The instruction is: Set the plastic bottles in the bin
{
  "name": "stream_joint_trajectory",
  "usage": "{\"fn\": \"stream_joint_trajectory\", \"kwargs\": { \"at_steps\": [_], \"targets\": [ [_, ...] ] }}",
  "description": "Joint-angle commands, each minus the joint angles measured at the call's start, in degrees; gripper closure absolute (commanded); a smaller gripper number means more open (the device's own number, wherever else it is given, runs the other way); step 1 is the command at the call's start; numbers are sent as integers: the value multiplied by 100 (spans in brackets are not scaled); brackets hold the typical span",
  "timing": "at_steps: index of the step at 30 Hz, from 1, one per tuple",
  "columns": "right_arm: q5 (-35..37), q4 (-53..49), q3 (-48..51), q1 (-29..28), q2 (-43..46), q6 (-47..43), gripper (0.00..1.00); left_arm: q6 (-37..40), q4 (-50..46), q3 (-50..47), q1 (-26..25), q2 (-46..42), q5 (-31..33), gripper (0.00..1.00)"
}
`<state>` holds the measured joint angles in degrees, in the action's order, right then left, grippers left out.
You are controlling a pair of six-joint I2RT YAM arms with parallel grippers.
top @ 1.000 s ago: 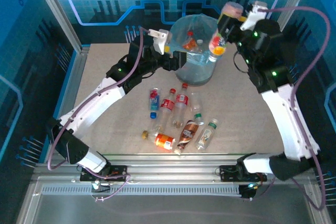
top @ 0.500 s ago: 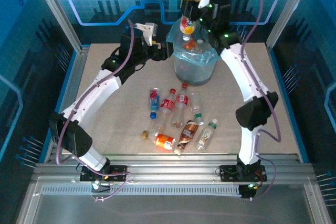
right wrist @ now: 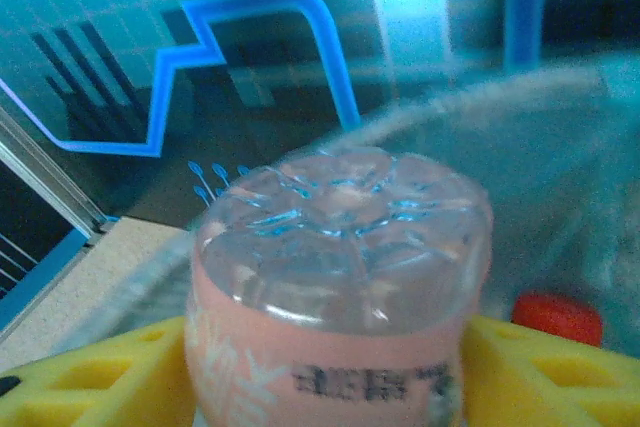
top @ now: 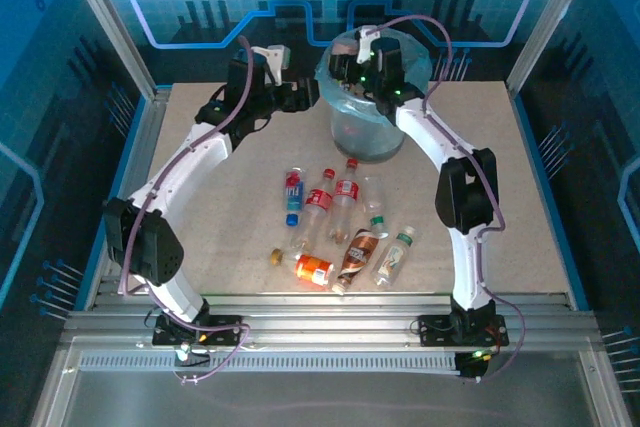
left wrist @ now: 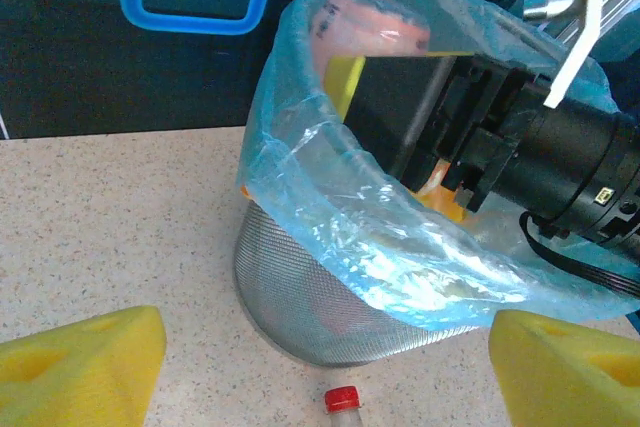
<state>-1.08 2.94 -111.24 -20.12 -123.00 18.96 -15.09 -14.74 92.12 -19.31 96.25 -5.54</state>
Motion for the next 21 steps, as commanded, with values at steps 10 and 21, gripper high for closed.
{"fn": "stream_joint_trajectory", "kwargs": {
  "at_steps": [10, 21],
  "targets": [
    [-641, 1282, 540, 304, 470, 557, 15, -81, 136, 47, 41, 105, -200, 15],
    [-215, -503, -864, 188, 494, 416, 27, -77, 129, 46, 42, -39, -125, 15]
  ]
}}
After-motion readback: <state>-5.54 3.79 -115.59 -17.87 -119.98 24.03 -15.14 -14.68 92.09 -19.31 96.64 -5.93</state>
